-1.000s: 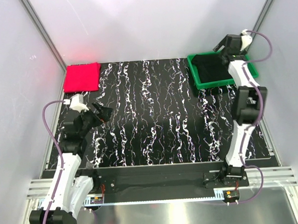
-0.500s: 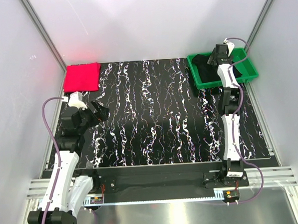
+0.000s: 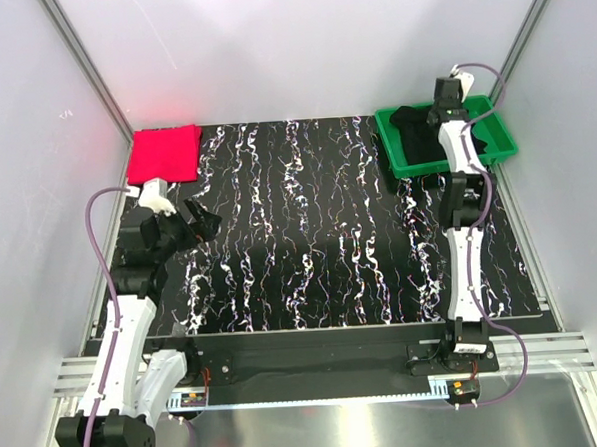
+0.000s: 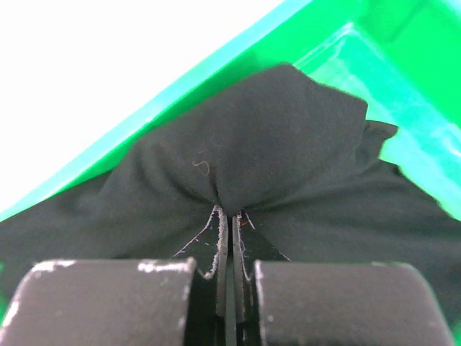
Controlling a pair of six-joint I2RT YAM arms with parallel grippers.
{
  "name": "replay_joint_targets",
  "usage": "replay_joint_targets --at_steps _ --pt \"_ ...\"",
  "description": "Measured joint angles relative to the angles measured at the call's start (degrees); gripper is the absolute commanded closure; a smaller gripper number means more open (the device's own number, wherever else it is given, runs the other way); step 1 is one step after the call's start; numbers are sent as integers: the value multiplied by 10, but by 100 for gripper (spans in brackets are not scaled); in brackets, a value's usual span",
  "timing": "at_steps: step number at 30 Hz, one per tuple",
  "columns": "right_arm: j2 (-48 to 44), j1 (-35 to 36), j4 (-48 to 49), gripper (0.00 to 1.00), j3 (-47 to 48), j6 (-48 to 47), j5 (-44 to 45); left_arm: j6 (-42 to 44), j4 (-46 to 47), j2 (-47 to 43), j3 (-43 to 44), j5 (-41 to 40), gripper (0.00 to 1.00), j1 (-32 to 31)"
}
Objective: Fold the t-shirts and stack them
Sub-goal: Grab the tshirt from the pile, then move the tshirt to the center of the board
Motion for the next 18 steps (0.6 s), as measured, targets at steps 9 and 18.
replay_joint_targets --at_steps 9,18 --pt "-297 24 -21 100 -155 76 -34 -58 -42 12 17 -51 1 -36" --pt "-614 215 49 90 -401 164 -149 -127 -87 14 45 23 2 -54"
